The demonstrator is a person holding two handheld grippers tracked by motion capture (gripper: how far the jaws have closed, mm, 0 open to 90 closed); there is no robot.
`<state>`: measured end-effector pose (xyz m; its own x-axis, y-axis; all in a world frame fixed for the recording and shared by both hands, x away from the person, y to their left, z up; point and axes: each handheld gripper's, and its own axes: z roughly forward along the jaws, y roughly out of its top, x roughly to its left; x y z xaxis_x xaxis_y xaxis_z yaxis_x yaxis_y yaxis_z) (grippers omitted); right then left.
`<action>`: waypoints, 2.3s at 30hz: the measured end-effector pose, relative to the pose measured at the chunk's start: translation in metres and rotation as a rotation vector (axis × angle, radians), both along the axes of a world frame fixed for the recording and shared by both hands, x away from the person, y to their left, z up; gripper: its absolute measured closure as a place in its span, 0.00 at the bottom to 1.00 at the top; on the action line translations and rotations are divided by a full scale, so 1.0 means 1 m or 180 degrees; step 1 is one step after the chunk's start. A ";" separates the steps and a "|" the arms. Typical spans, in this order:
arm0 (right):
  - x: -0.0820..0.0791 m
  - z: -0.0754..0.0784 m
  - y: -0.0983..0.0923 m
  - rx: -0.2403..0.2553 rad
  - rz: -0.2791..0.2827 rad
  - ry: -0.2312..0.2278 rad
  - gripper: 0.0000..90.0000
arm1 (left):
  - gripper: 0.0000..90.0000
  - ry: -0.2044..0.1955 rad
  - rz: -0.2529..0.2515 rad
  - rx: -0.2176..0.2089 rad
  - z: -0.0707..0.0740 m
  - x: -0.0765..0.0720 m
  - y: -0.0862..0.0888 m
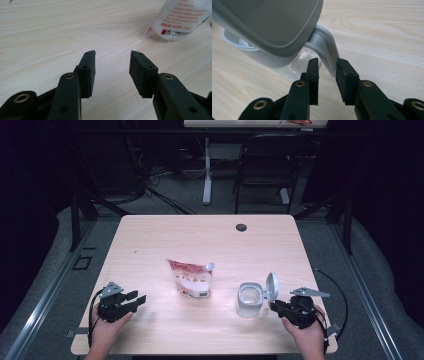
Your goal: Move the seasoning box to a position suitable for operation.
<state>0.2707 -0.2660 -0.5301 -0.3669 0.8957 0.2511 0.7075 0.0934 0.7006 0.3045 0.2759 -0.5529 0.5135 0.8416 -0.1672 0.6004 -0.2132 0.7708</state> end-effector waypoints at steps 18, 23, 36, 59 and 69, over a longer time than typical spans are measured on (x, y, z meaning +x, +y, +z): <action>0.009 -0.006 0.007 -0.0132 -0.0053 -0.0086 0.87 | 0.63 0.0033 -0.0023 0.0012 -0.001 0.001 -0.001; 0.014 -0.006 0.007 -0.0151 -0.0111 -0.0129 0.87 | 0.63 0.0022 -0.0015 0.0000 -0.001 0.001 -0.001; 0.028 -0.008 -0.005 0.0012 -0.0217 -0.0093 0.88 | 0.63 0.0038 -0.0016 0.0007 -0.002 0.002 -0.002; 0.030 -0.012 -0.023 0.0437 -0.0306 -0.0098 0.90 | 0.63 0.0024 -0.0016 0.0015 -0.002 0.002 -0.002; 0.037 -0.011 -0.016 0.0362 -0.0171 -0.0172 0.86 | 0.63 0.0016 -0.0018 0.0024 -0.003 0.002 -0.003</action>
